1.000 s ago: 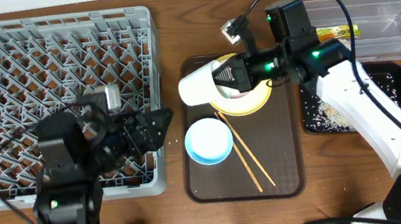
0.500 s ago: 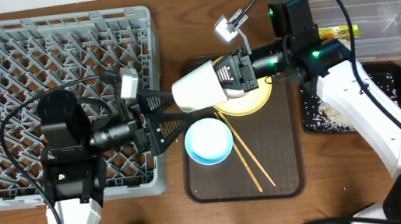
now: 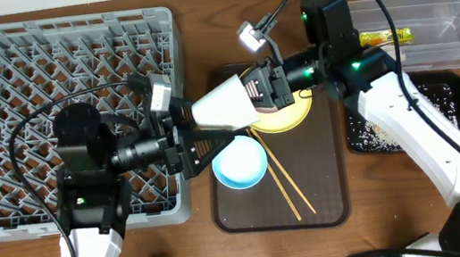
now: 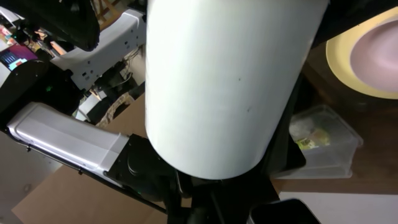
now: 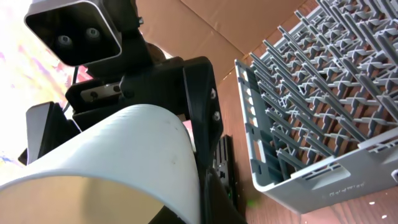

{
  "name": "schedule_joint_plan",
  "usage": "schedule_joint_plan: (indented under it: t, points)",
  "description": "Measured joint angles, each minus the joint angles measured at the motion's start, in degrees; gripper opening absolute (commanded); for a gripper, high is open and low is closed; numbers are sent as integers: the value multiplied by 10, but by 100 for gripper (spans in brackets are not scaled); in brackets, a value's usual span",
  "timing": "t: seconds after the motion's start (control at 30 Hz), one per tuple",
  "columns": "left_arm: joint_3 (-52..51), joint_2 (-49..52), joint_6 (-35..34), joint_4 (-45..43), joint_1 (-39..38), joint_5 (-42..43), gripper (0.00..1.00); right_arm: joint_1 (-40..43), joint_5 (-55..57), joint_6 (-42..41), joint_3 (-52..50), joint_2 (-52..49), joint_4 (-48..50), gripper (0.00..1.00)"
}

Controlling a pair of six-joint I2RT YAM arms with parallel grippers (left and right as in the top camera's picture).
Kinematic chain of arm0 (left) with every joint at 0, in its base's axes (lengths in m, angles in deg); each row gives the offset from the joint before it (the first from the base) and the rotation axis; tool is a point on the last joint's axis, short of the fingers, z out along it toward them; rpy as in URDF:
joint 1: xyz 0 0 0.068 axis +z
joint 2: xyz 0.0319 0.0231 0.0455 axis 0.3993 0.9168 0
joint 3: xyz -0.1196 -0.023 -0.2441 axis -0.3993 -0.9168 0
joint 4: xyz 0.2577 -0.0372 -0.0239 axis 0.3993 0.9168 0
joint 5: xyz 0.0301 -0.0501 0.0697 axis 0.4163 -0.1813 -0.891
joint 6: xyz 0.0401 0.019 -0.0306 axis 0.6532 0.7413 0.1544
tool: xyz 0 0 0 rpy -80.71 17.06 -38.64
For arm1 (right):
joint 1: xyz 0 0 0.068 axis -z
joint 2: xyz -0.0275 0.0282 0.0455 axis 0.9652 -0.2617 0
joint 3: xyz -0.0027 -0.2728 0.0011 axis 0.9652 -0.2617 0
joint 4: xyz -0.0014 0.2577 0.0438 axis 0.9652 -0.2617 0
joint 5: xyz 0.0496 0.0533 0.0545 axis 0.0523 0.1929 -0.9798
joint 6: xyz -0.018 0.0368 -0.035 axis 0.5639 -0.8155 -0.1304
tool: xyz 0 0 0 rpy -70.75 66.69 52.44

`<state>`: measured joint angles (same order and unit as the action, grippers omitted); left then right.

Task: Sort waste into correct bins and load items into the dishwasher
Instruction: 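Hand the white cup from the right gripper to the left gripper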

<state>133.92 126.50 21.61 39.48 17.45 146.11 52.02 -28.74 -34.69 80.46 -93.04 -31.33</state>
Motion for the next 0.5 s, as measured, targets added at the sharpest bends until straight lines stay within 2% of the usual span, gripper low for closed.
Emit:
schedule_joint_plan:
  t: [0.2, 0.5]
  points:
    - [0, 0, -2, 0, -6, -12, 88, -2, -1, -15, 0, 0, 10, 1]
    - [0, 0, -4, -15, -7, -23, 87, -9, 0, -28, 0, 0, 12, 1]
